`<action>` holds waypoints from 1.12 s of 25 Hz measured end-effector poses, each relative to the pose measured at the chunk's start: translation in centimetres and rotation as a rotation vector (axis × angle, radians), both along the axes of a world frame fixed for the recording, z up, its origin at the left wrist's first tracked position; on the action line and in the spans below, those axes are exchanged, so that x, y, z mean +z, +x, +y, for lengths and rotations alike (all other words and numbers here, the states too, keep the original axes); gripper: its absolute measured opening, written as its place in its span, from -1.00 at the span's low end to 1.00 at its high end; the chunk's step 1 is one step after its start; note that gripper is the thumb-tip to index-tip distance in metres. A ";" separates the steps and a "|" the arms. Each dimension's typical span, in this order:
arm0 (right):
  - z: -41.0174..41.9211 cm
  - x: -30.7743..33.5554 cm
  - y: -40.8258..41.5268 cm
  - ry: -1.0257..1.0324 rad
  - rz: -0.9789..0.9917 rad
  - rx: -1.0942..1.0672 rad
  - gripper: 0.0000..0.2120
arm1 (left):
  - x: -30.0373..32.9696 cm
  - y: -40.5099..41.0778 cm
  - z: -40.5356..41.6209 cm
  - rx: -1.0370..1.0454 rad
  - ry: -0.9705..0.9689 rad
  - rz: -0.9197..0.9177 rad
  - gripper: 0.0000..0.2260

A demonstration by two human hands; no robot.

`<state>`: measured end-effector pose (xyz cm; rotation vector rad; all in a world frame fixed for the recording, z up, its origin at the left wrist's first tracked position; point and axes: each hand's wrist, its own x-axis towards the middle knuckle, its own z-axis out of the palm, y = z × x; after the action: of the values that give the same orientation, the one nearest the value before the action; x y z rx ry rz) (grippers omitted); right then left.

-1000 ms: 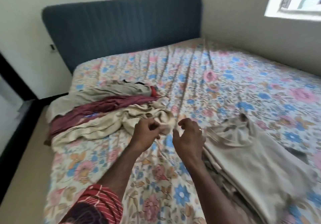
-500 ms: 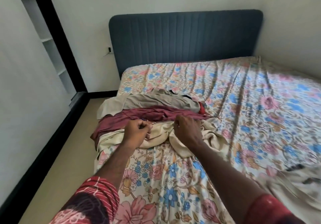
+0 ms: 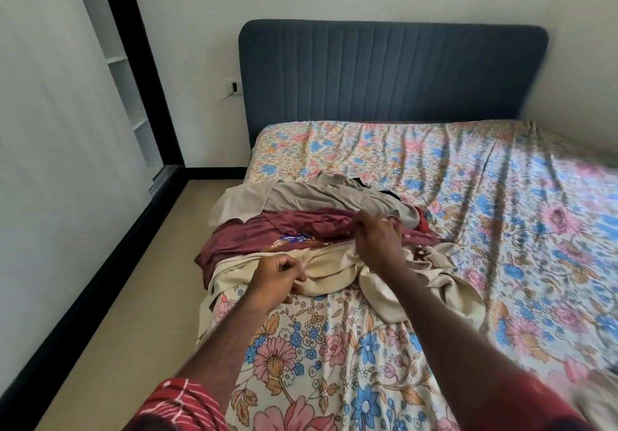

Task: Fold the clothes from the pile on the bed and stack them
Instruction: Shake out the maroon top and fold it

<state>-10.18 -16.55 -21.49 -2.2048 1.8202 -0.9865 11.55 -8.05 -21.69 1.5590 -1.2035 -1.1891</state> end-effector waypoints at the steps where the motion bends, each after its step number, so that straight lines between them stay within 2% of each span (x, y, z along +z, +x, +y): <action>1: 3.0 -0.2 0.5 -0.017 -0.143 0.083 -0.83 | -0.4 -0.2 0.5 0.003 0.073 0.112 -0.80; 4: 13.3 -1.5 1.0 0.008 -0.434 0.306 -0.84 | -2.2 -1.5 2.3 0.000 0.278 0.435 -0.63; 6: 19.2 -3.1 0.4 0.025 -0.481 0.356 -0.83 | -3.7 -2.2 4.2 0.007 0.307 0.578 -0.59; 8: 23.6 -4.9 -0.3 0.050 -0.432 0.356 -0.76 | -5.0 -2.8 6.5 0.106 0.268 0.611 -0.71; 11: 28.4 -7.5 -0.8 0.200 -0.468 0.378 -0.82 | -6.6 -3.3 10.7 0.272 0.239 0.558 -0.79; 14: 32.5 -8.4 -0.6 0.326 -0.500 0.447 -0.83 | -7.2 -2.3 15.0 0.305 0.253 0.496 -0.83; 17: 33.8 -7.3 -0.2 0.448 -0.516 0.539 -0.80 | -7.9 -0.6 18.4 0.310 0.206 0.321 -0.89; 18: 33.2 -7.1 0.0 0.435 -0.519 0.492 -0.84 | -8.2 0.0 19.6 0.307 0.188 0.284 -0.89; 20: 30.4 -7.5 0.2 0.287 -0.442 0.232 -0.88 | -8.9 1.3 21.6 0.275 0.154 0.218 -0.85; 22: 27.1 -7.4 0.4 0.225 -0.289 0.050 -0.61 | -9.7 2.7 23.2 0.261 0.131 0.194 -0.82; 24: 24.1 -7.4 0.5 0.296 -0.120 0.068 -0.42 | -10.6 4.1 24.7 0.319 0.102 0.182 -0.80; 26: 22.6 -7.5 0.9 0.351 0.057 0.144 -0.60 | -11.6 5.2 26.0 0.423 0.051 0.126 -0.74; 27: 22.8 -7.5 1.0 0.334 0.080 0.176 -0.73 | -12.0 5.6 26.6 0.460 0.010 0.055 -0.70; 28: 23.3 -7.6 0.9 0.288 0.013 0.183 -0.82 | -12.3 5.7 27.0 0.472 -0.054 -0.062 -0.65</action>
<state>-9.27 6.75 -29.08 -2.1543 1.6121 -0.6328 17.24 18.93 -34.00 1.7248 -0.8298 -0.7981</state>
